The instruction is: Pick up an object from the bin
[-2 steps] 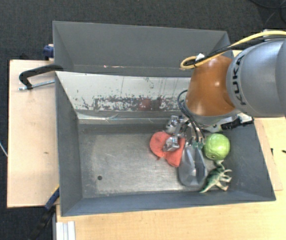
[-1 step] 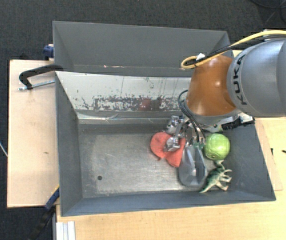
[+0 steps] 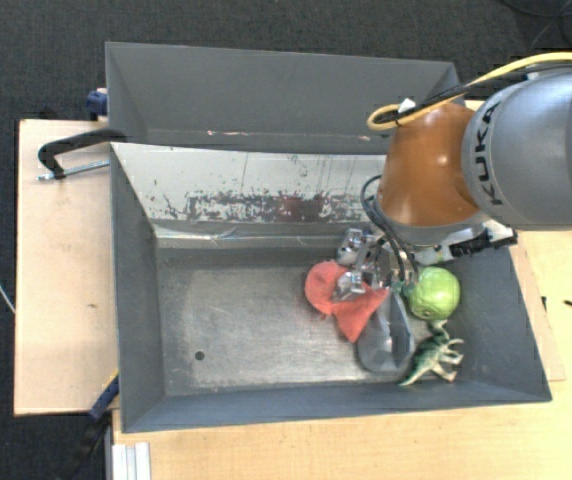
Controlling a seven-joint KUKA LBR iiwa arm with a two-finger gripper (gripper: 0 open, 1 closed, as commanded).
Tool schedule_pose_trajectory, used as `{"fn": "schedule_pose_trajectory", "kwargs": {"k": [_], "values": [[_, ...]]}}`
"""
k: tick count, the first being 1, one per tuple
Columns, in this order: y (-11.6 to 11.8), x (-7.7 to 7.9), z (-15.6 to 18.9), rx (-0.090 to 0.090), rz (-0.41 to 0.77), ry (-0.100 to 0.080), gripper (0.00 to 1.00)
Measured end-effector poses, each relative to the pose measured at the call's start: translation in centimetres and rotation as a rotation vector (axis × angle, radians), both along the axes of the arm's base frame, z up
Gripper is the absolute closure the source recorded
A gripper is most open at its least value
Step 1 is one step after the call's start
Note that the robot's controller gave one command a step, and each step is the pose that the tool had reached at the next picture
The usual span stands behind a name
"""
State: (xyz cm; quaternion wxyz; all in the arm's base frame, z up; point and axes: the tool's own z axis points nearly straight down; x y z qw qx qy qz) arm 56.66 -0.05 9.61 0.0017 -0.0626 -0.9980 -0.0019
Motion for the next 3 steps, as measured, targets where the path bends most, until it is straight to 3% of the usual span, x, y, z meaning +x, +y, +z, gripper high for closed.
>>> {"fn": "schedule_pose_trajectory", "kwargs": {"k": [2, 3], "values": [[0.0, 0.3, 3.4, -0.002, 0.0, -0.011, 1.0], [0.0, 0.2, 4.7, -0.002, 0.0, -0.006, 1.0]]}}
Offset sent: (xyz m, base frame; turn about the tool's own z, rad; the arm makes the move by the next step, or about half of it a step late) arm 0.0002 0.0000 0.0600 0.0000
